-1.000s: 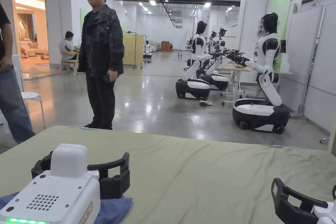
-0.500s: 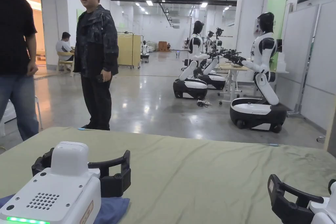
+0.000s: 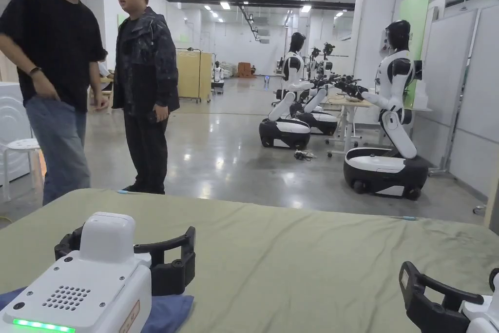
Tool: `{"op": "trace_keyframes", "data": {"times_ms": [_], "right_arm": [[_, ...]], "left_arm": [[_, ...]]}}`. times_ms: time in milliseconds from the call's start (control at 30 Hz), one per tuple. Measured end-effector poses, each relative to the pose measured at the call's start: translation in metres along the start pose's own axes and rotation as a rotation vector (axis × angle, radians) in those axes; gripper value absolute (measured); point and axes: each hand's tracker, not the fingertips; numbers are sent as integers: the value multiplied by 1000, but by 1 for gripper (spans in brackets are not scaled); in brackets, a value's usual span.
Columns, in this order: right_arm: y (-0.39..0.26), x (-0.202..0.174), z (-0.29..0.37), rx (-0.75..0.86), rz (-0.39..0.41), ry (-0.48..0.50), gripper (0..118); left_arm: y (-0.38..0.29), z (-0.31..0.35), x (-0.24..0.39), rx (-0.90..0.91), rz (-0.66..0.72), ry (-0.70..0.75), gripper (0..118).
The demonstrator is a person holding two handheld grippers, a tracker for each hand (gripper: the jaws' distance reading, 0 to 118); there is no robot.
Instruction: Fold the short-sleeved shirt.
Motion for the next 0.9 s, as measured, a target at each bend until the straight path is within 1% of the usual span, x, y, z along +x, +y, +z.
{"op": "trace_keyframes", "data": {"times_ms": [33, 67, 100, 133, 167, 200, 233, 267, 300, 333, 433, 600, 733, 900], "right_arm": [[0, 0, 0, -3, -1, 5, 118], [0, 0, 1, -6, -1, 9, 118], [-1, -1, 2, -4, 1, 9, 116], [-1, -3, 4, -2, 7, 15, 111], [-2, -5, 6, 10, 30, -1, 96], [-3, -8, 7, 28, 73, -51, 41], [-5, -9, 7, 28, 84, -64, 0], [-7, -6, 10, 22, 75, -73, 0], [-7, -3, 9, 8, 18, 8, 0], [-7, -2, 9, -22, 6, 5, 0], [-10, -1, 9, -20, 29, -11, 0], [-5, 0, 9, -27, 25, -13, 0], [-2, -4, 8, -23, 23, -4, 0], [1, -16, 6, -29, 36, 32, 0]], "left_arm": [[0, 0, 0, -5, 0, 3, 109], [0, 0, 1, -11, -3, -7, 99], [-1, 1, 2, -11, -7, 2, 64], [-2, 2, 5, 0, -45, 77, 28], [-5, 0, 6, 1, -75, 80, 0], [-7, -1, 4, 2, -59, 46, 0], [-6, -1, 3, -4, -42, 13, 0], [-6, -2, 3, -27, -23, -12, 0], [-7, -3, 3, -26, -27, 4, 0], [-9, -3, 2, -23, -30, 4, 0], [-7, -2, 2, -16, -29, 3, 0], [-2, 2, -2, -11, -23, 5, 0], [2, 8, -6, -8, -19, 13, 0], [2, 19, -17, -12, -27, 37, 0]]}}
